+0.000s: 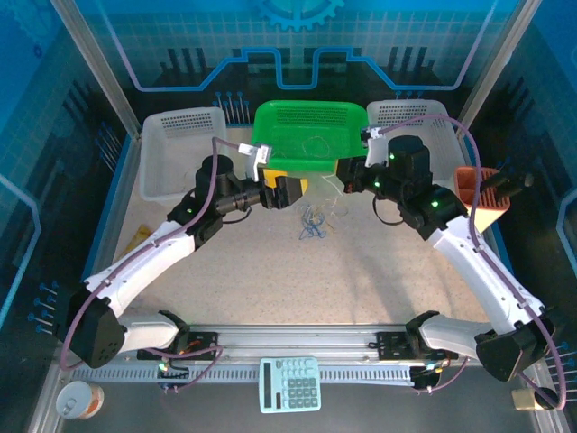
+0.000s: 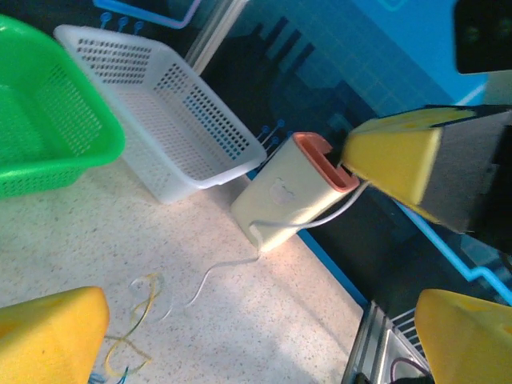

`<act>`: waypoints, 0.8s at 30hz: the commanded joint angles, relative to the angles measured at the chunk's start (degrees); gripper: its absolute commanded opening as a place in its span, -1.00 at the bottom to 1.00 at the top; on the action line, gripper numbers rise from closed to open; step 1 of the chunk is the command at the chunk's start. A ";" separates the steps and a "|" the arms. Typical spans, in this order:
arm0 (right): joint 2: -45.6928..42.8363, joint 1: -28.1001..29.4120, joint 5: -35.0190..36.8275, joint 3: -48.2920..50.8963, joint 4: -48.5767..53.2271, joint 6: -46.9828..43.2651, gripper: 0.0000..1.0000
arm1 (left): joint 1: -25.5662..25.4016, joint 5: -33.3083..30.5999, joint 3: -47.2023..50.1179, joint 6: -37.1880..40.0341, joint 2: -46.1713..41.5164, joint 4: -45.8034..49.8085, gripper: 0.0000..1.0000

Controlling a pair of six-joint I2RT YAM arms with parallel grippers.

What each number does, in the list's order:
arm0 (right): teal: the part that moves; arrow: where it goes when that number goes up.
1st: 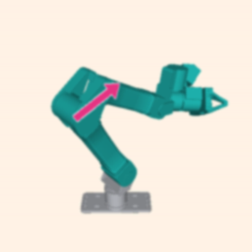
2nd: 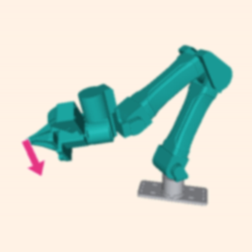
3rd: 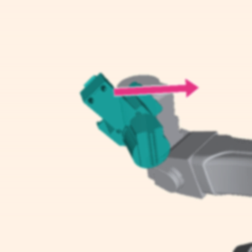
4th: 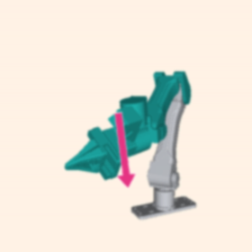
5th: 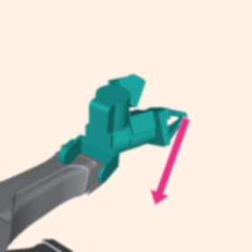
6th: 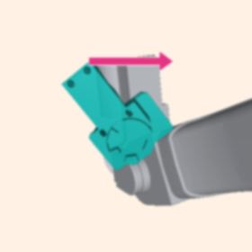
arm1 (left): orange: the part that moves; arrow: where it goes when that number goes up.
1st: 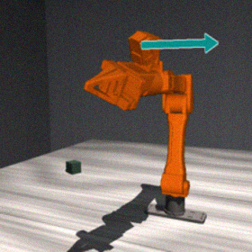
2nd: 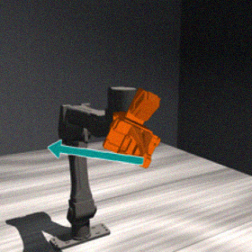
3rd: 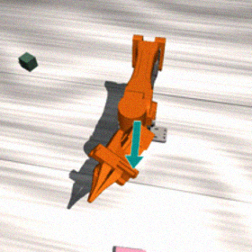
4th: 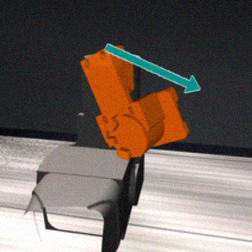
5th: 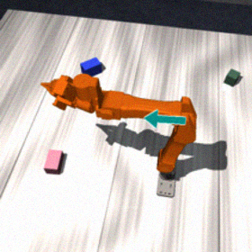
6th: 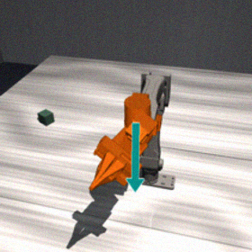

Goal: Untangle the cables

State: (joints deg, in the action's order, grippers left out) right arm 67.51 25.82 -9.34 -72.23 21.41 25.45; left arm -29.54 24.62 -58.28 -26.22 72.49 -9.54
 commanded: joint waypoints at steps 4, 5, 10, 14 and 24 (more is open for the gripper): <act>1.94 0.77 -5.94 -1.46 0.09 -4.40 -1.00 | -0.82 4.47 -4.76 14.37 0.97 3.29 0.91; 2.38 0.73 -6.72 -1.68 0.34 -4.57 -1.00 | -0.89 4.72 -5.40 15.56 1.28 3.92 0.90; 3.78 1.02 -8.81 -2.56 0.62 -4.79 -1.00 | -2.12 5.90 -9.39 21.34 3.30 8.58 0.79; 4.12 1.20 -9.84 -2.74 0.19 -4.43 -1.00 | -2.80 6.41 -10.79 23.62 5.36 10.43 0.67; 3.14 1.70 -9.75 -2.39 -0.76 -2.99 -1.00 | -4.02 7.52 -12.18 23.27 9.38 8.02 0.40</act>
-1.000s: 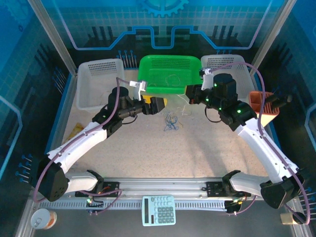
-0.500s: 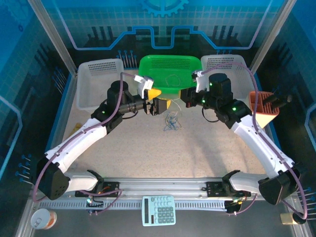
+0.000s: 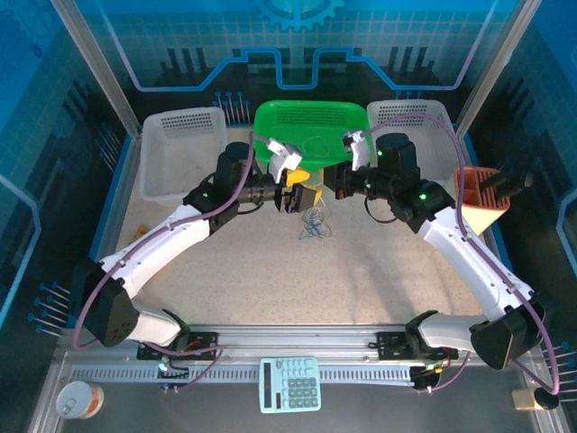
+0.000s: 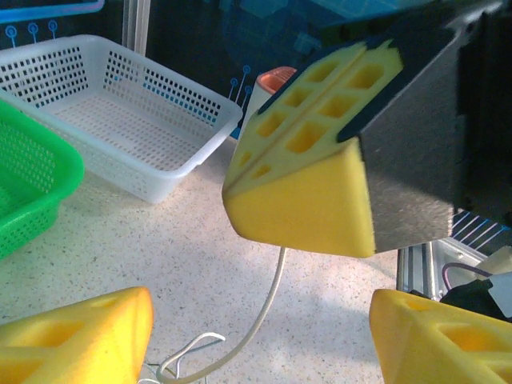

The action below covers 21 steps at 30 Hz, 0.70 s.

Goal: Untangle the cables

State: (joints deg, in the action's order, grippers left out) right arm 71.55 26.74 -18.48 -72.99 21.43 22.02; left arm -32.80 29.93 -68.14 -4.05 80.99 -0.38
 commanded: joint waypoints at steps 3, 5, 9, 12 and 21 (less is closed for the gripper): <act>-1.31 0.93 -0.17 -1.45 -0.95 0.74 -1.00 | -1.20 2.83 -2.52 0.76 1.47 -1.19 0.29; -1.50 0.94 -0.06 -1.36 -1.13 0.91 -1.00 | -1.30 3.20 -2.27 0.25 1.68 -1.91 0.22; -1.92 0.93 -0.06 -1.29 -1.40 1.35 -1.00 | -1.32 3.68 -1.61 -1.12 1.99 -3.51 -0.02; -2.21 1.03 0.00 -0.94 -1.68 1.62 -1.00 | -1.48 4.11 -1.47 -1.94 2.16 -4.27 -0.14; -2.79 1.07 -0.05 -0.13 -2.89 2.69 -1.00 | -1.81 5.05 -1.72 -3.23 3.49 -5.76 -0.43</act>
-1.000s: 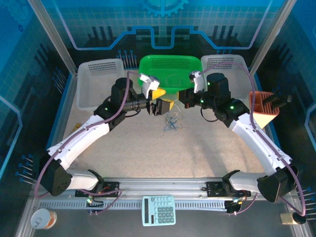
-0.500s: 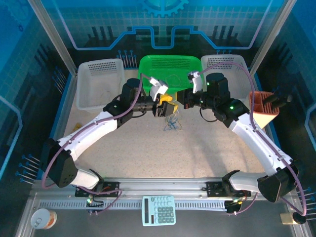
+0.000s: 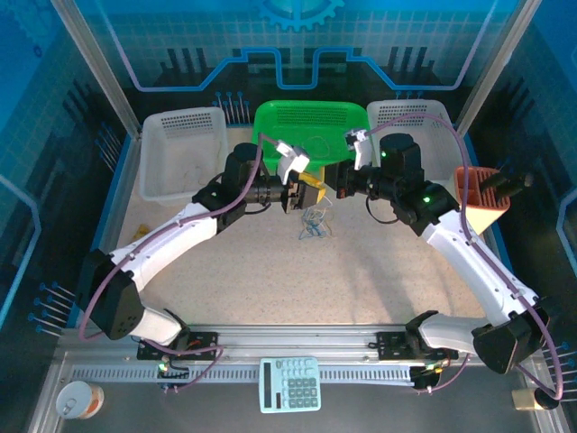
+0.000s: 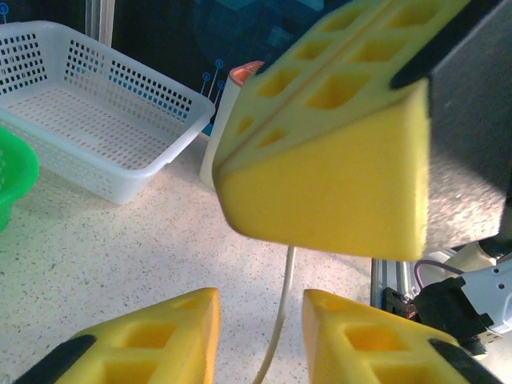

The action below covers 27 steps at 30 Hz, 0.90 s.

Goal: Untangle the cables

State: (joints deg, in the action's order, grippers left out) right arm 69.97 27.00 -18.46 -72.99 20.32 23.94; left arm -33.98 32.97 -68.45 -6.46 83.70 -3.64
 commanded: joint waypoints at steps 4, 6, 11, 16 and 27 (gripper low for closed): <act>-1.20 0.85 0.29 -0.05 -2.04 1.01 -1.00 | -0.70 2.03 -1.09 -1.82 0.94 -3.94 -0.75; -1.24 0.85 0.44 0.12 -2.26 1.02 -1.00 | -0.74 2.01 -0.90 -2.48 0.94 -4.85 -0.96; -2.57 -0.21 2.87 1.24 -1.87 0.76 -0.18 | -0.73 0.58 -0.54 -4.67 0.48 -6.61 -1.00; -7.19 -5.70 3.82 6.80 -1.82 1.82 0.25 | -0.69 -0.55 -1.14 -6.57 -0.52 -7.35 -1.00; -11.82 -7.61 -1.81 22.27 -14.93 1.52 0.60 | -0.74 -1.49 -5.08 -11.79 -1.19 -8.80 -1.00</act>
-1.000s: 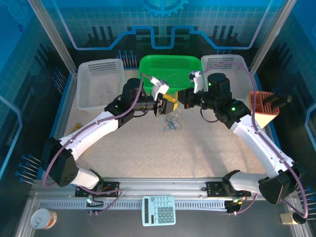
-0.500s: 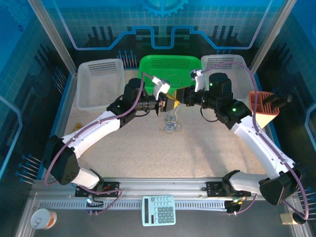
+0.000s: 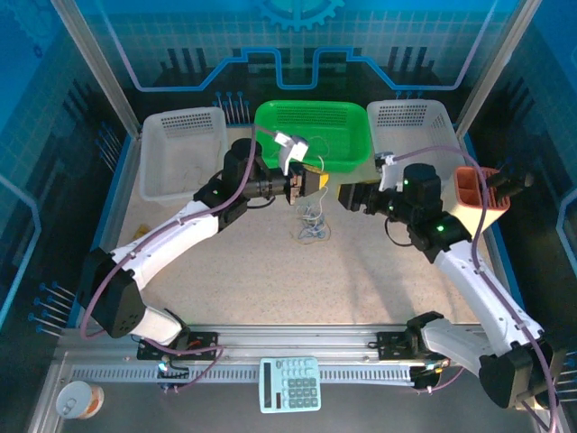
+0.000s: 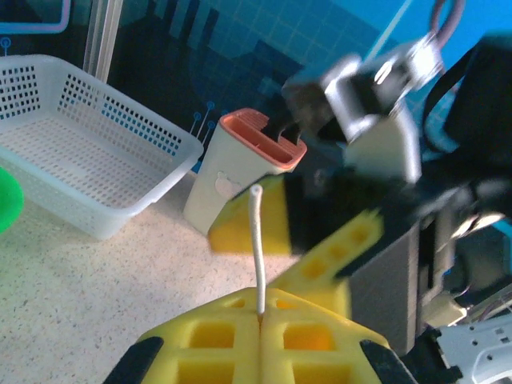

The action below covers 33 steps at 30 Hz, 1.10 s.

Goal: Untangle the cables

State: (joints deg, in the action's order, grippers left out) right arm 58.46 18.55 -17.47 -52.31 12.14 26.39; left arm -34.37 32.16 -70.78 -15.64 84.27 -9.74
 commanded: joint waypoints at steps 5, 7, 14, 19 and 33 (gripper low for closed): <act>3.52 4.21 -0.92 0.72 -9.72 -2.56 0.64 | -0.43 -0.53 -4.71 -5.85 -1.40 -3.94 -1.00; 6.07 5.16 -0.55 -0.23 -11.30 -2.65 0.64 | -0.43 -0.28 -5.80 -7.07 -1.05 -4.25 -1.00; 13.42 6.91 -0.62 -1.57 -17.59 -0.62 0.45 | -0.43 0.01 -9.08 -10.01 -0.31 -4.99 -1.00; 16.89 7.55 -0.51 -0.82 -20.96 0.91 0.23 | -0.41 -0.54 -10.63 -12.27 -0.60 -5.85 -1.00; 23.03 7.80 -0.68 0.41 -25.02 2.08 -0.42 | -0.42 -2.48 -14.71 -16.84 -2.74 -9.72 -1.00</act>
State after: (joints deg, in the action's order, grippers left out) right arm 80.53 25.61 -18.26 -51.86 -10.98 28.53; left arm -34.37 30.81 -82.96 -31.07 84.12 -16.45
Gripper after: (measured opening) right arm 0.307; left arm 0.052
